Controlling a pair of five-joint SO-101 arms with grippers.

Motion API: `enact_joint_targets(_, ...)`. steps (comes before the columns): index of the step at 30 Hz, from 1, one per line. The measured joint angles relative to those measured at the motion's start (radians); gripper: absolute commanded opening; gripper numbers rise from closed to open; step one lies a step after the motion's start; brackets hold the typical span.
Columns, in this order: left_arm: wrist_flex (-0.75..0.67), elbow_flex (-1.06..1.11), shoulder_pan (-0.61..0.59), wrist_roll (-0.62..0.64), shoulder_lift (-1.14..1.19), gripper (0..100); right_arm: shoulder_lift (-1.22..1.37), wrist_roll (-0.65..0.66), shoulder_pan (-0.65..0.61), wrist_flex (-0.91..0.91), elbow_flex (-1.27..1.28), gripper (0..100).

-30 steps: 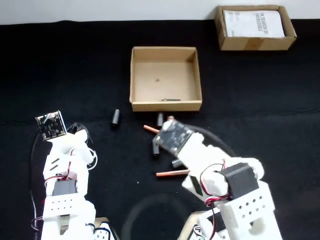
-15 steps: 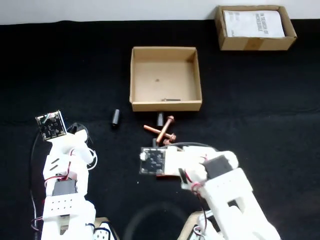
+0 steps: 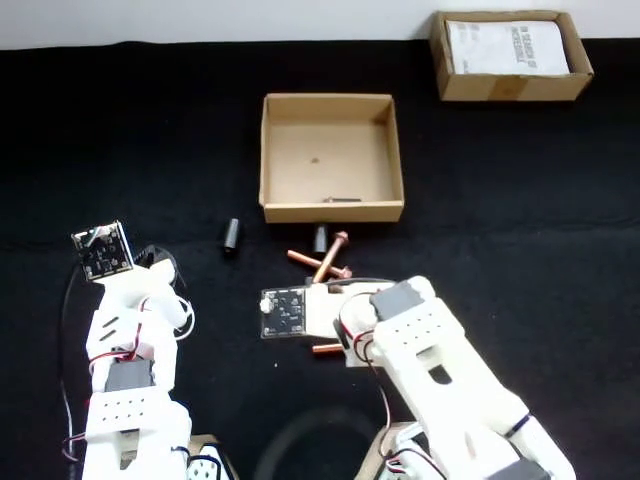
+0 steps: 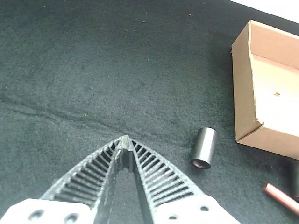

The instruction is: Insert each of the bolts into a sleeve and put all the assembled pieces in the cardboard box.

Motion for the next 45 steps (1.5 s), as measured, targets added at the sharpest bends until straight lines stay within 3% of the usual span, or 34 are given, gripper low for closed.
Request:
enact_joint_targets(26, 0.0, 0.0, 0.0, 0.0, 0.0, 1, 0.252, 0.0, 0.0, -0.147, -0.018, 18.6)
enact_joint_targets(34, 0.0, 0.0, 0.0, 0.0, 0.0, 1, 0.269, 0.0, 0.002, -0.149, -0.018, 0.4)
enact_joint_targets(45, 0.0, 0.0, 0.0, 0.0, 0.0, 1, 0.319, 0.0, 0.015, -0.13, -0.072, 0.9)
